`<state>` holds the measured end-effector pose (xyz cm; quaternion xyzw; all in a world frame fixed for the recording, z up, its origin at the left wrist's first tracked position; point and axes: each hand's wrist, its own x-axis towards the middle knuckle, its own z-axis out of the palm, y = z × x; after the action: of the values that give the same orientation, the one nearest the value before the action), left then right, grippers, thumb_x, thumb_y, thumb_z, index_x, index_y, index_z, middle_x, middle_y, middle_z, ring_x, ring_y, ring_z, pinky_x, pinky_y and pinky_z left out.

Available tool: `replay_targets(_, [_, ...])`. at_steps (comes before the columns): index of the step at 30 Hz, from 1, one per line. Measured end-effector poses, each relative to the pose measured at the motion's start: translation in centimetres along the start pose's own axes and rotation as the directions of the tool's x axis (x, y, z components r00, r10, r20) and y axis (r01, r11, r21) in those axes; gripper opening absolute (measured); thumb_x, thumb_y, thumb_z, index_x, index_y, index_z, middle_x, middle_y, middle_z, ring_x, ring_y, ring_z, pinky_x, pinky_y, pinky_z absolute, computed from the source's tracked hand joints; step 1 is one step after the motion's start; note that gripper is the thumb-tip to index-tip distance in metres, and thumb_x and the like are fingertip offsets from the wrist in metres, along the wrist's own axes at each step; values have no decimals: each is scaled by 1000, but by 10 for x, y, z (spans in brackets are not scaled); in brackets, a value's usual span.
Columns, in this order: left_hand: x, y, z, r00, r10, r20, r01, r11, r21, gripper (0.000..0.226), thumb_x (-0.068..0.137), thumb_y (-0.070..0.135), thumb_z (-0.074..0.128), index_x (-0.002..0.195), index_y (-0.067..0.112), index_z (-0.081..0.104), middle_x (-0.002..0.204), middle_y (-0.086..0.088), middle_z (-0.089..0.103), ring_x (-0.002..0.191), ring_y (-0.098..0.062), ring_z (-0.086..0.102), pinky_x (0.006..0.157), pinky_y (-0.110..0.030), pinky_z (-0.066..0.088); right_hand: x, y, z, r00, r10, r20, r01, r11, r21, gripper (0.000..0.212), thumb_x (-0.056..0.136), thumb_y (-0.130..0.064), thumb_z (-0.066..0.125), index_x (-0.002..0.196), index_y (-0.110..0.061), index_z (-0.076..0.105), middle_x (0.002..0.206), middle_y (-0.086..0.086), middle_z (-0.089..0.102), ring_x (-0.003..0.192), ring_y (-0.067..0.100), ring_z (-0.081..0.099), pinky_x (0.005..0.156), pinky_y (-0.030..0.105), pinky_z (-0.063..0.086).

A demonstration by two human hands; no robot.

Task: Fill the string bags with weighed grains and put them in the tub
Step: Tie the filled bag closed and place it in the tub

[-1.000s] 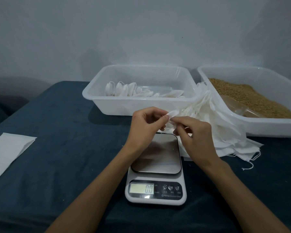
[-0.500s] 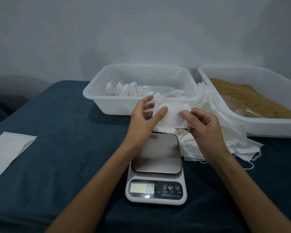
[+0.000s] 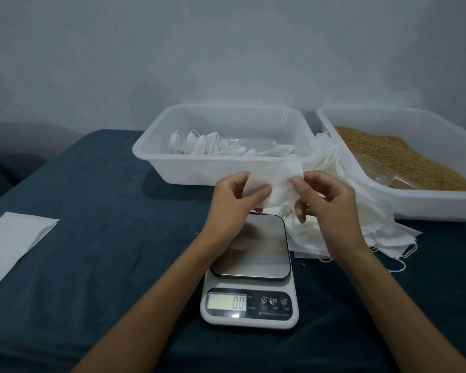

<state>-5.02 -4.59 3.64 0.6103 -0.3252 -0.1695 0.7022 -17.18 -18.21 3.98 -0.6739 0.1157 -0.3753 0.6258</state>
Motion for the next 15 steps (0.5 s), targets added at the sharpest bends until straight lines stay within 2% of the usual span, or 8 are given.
replay_targets(3, [-2,2,1,1000,3,-5,-3,1000,-7,17,97,5,70,106,-9,71,97,-25,74,83,-21,70,70,-32,60,-2,-1,4,998,4,57,-2,999,-43,18,95,-18,68,98,0,71,75,13,63,43,19,53,47,31,47])
replay_targets(5, [-2,4,1,999,8,-49,-9,1000,-10,22,101,13,67,102,-9,71,92,-27,72,80,-23,64,72,-36,53,-2,0,3,1000,13,1,-13,999,-53,21,96,-19,67,99,2,69,60,17,58,39,20,53,47,33,45])
replay_targets(7, [-1,5,-1,995,-1,-97,0,1000,-19,29,102,18,66,95,-10,68,82,-22,63,77,-26,55,72,-41,46,0,0,1,999,22,-47,-24,998,-53,21,96,-20,66,100,0,70,51,16,56,36,20,54,46,34,45])
replay_targets(10, [-1,6,-1,996,-30,-84,28,999,-23,40,103,19,65,91,-19,60,81,-18,56,78,-27,49,74,-44,42,-1,-2,1,1000,-3,23,3,1000,-12,30,95,-23,68,96,7,68,68,26,58,39,23,55,46,33,47])
replay_targets(13, [-3,9,0,999,-27,-41,27,1000,1,53,104,27,62,91,-24,56,85,-16,54,80,-27,47,76,-44,40,-5,-2,6,992,-1,127,1,1000,-5,28,95,-27,65,96,0,72,79,12,72,43,26,62,46,31,50])
replay_targets(15, [-3,10,0,998,-37,-50,36,999,-24,58,105,32,59,93,-25,56,87,-17,55,82,-28,48,77,-45,41,-6,0,7,990,6,138,-4,1000,-14,23,98,-24,61,101,-5,74,87,6,78,43,27,64,46,26,50])
